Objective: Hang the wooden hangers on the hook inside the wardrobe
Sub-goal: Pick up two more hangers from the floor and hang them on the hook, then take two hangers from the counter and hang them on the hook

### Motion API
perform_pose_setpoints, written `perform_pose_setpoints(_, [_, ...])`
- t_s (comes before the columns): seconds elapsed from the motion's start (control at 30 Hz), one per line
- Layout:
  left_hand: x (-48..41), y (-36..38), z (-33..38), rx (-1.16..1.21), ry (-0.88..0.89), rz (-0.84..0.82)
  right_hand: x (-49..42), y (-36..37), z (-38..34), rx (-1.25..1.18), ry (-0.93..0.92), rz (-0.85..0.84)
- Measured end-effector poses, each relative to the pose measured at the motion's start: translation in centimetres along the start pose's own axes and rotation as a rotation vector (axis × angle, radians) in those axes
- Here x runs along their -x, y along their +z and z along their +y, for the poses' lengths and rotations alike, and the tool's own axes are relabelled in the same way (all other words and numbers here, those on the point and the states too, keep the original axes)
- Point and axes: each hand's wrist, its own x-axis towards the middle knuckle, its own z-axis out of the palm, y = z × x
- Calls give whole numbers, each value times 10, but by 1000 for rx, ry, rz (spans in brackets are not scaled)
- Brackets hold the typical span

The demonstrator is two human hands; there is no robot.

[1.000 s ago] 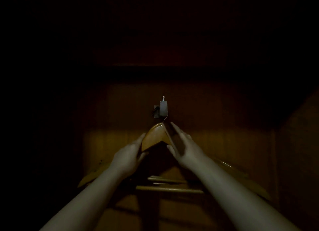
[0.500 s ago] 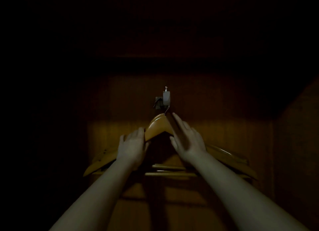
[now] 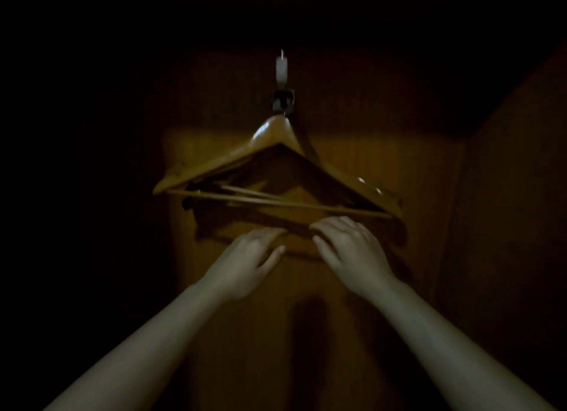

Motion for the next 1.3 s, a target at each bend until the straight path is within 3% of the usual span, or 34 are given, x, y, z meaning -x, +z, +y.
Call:
perform_pose_setpoints(0.27, [79, 87, 19, 172, -74, -556, 144, 25, 18, -156, 247, -463])
perform_pose_setpoints(0.6, [205, 201, 11, 447, -143, -951, 333, 86, -17, -257, 768, -784])
perform_pose_setpoints(0.7, [255, 223, 2, 503, -172, -1062, 381, 91, -54, -379, 1072, -772])
perform_pose_setpoints(0.97, [413, 249, -39, 549, -408, -1374, 528, 102, -190, -469, 1472, -791])
perform_pose_setpoints(1.17, [515, 257, -74, 447, -406, -1565, 612, 88, -306, -501, 1882, -764])
perform_pose_setpoints(1.3, [550, 251, -77, 347, -324, -1676, 662, 77, -368, -521, 2213, -610])
